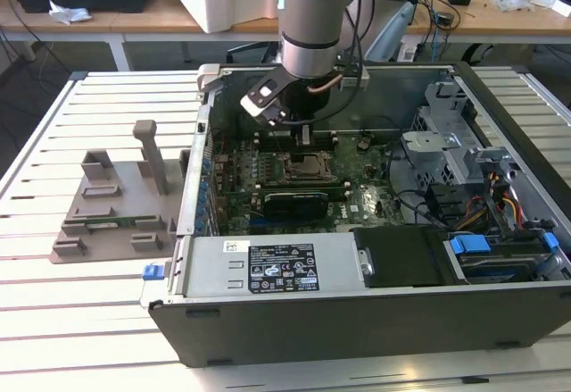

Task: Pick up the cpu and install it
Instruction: 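Close the cpu cover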

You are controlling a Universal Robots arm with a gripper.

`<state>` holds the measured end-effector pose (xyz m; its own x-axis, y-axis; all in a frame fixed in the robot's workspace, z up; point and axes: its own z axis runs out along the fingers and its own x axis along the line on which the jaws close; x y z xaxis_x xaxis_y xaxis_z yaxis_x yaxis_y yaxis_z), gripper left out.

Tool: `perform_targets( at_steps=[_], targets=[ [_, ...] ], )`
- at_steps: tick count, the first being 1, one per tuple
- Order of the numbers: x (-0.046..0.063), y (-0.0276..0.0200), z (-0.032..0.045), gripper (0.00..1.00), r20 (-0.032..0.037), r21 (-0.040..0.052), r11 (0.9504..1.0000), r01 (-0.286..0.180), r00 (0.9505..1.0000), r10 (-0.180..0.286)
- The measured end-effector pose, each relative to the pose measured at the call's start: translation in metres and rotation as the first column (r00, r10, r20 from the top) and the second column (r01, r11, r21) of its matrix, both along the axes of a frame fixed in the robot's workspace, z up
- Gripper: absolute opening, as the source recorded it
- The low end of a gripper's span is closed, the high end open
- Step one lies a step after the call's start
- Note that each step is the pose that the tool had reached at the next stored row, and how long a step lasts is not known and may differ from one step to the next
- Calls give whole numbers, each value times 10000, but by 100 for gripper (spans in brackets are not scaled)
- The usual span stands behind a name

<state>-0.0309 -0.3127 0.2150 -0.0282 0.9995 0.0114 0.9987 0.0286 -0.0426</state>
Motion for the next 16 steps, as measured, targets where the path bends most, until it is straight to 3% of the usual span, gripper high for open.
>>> perform_targets(
  at_steps=[3,4,6,8,12,14,16],
  targets=[
    [235,-2,-1,11,-251,-2,10000,-20,9997,20],
    [266,-5,-2,11,-271,0,10000,-35,9996,35],
    [266,-7,56,11,-272,-1,10000,-45,9996,45],
    [266,-6,205,11,-271,-1,10000,-45,9996,45],
    [266,-6,412,11,-271,-2,10000,-46,9996,45],
    [266,-6,558,11,-271,-2,10000,-45,9996,45],
    [266,-6,574,11,-271,-1,10000,-46,9996,46]
  ],
)
